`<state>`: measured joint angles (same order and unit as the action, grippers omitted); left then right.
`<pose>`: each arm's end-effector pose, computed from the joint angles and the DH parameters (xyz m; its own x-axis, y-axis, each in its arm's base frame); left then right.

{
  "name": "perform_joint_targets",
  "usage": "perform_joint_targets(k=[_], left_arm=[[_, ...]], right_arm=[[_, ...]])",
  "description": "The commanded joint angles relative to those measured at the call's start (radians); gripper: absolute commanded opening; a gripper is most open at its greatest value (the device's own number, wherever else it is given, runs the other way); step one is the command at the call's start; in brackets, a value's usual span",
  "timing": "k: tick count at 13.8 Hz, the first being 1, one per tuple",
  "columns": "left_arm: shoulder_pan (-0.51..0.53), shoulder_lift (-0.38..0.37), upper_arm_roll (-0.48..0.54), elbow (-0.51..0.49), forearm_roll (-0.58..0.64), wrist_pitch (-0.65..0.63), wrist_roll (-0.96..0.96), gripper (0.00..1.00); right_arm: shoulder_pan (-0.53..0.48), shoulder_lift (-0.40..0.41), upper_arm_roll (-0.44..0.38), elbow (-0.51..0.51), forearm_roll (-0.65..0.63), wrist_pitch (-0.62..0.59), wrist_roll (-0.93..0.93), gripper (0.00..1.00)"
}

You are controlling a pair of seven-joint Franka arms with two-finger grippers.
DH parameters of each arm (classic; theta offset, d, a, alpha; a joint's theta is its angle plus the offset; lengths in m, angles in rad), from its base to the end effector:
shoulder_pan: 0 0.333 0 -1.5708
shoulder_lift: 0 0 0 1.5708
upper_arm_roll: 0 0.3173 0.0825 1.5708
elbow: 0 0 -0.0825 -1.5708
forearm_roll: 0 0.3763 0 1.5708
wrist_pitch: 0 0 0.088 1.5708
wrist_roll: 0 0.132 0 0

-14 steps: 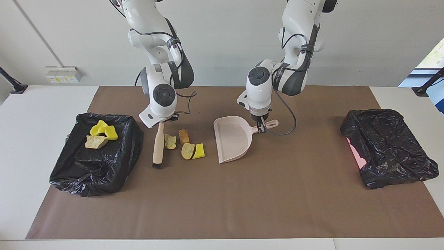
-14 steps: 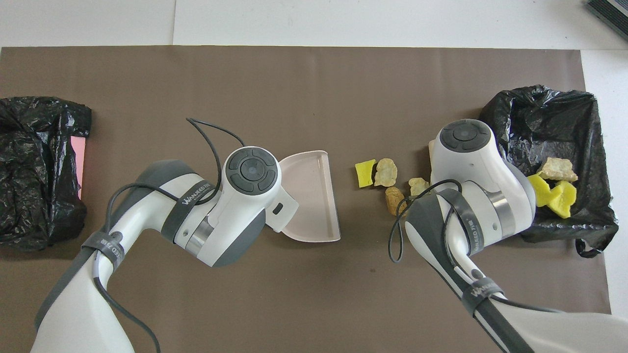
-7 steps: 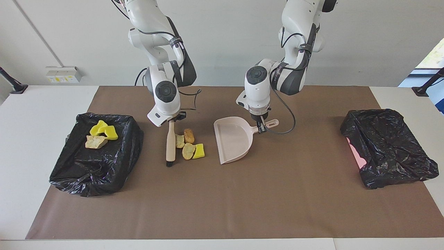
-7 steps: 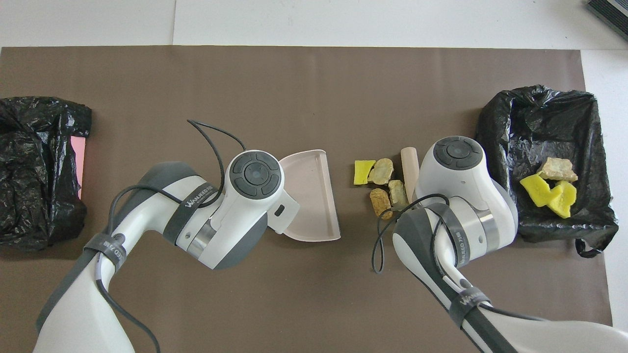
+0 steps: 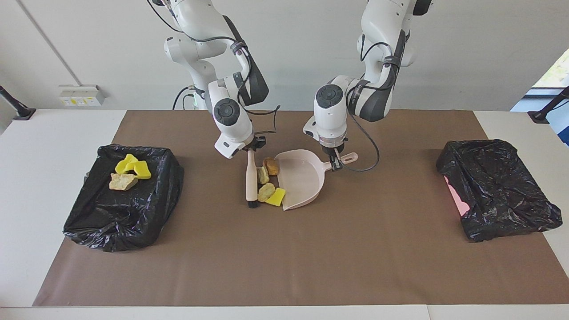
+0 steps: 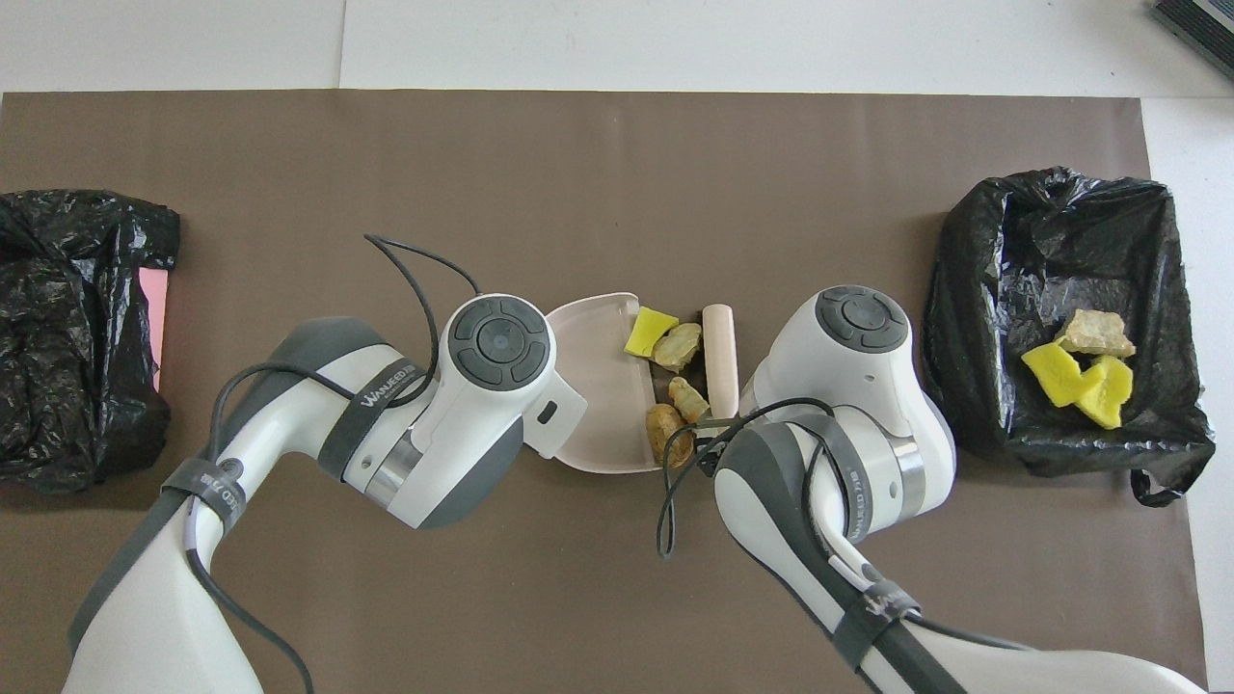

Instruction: Sweep and dump trash in bin

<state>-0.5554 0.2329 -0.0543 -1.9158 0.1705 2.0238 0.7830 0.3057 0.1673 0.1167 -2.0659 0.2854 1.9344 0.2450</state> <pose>0.4882 -0.3231 0.3453 0.0929 -0.9788 -0.1827 -0.9956 -0.0942 -0.0013 0.4723 0.2401 0.3177 0.9324 0.0634 -0.3558 0.0063 -0.9872 -0.1592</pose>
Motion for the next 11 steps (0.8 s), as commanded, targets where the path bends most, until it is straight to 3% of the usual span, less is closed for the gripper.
perform_joint_targets(k=[1,3,7,11], left_arm=[[0.000,-0.032,0.010,-0.042,0.027,0.029,-0.025,0.00],[0.005,-0.030,0.010,-0.043,0.024,0.045,-0.025,0.00],[0.025,-0.027,0.008,-0.051,0.020,0.065,-0.011,0.00],[0.057,-0.024,0.007,-0.051,0.011,0.067,0.050,0.00]], right_arm=[[0.027,0.005,0.006,0.010,0.131,0.029,-0.040,0.00],[0.049,0.003,0.005,0.042,0.231,0.029,-0.033,0.00],[0.046,-0.029,0.001,0.140,0.272,-0.062,-0.018,0.00],[0.052,-0.097,0.003,0.204,-0.058,-0.283,0.161,0.00]])
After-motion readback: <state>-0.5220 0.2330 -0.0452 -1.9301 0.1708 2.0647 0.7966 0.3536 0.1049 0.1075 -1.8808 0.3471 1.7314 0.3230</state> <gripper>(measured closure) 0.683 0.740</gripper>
